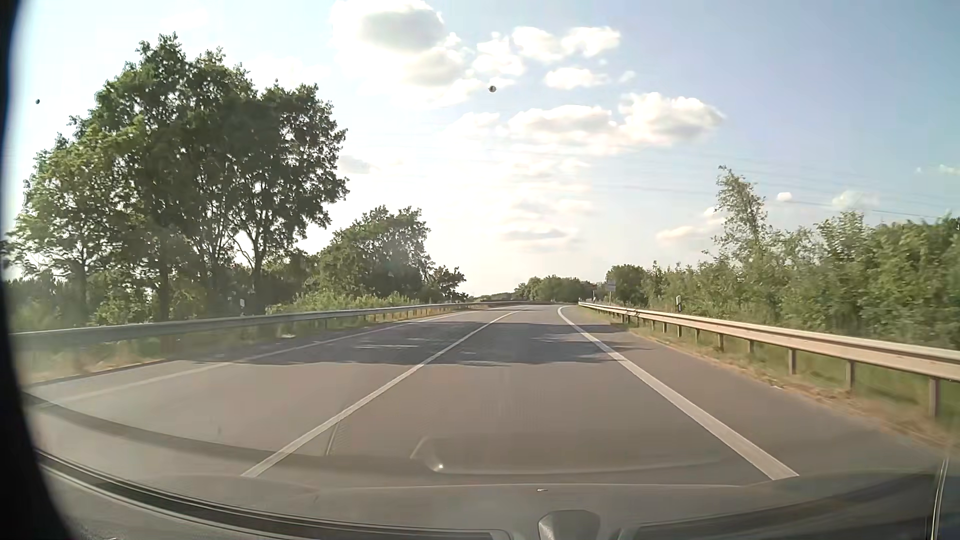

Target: Follow the waypoints while adhering to traffic rules and regulations

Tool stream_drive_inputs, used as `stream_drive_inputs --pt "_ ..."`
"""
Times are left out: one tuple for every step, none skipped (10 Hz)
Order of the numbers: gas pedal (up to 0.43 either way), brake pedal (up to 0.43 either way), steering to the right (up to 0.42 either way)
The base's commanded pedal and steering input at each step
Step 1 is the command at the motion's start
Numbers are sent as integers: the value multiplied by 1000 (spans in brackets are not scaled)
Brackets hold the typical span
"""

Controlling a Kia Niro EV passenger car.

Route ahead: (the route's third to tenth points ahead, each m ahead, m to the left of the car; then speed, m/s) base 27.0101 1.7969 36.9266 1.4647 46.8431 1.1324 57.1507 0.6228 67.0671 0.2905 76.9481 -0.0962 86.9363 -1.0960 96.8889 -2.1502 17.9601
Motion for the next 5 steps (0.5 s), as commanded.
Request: stream_drive_inputs --pt "209 6 6" --pt "209 6 6" --pt "209 6 6" --pt "209 6 6" --pt "209 6 6"
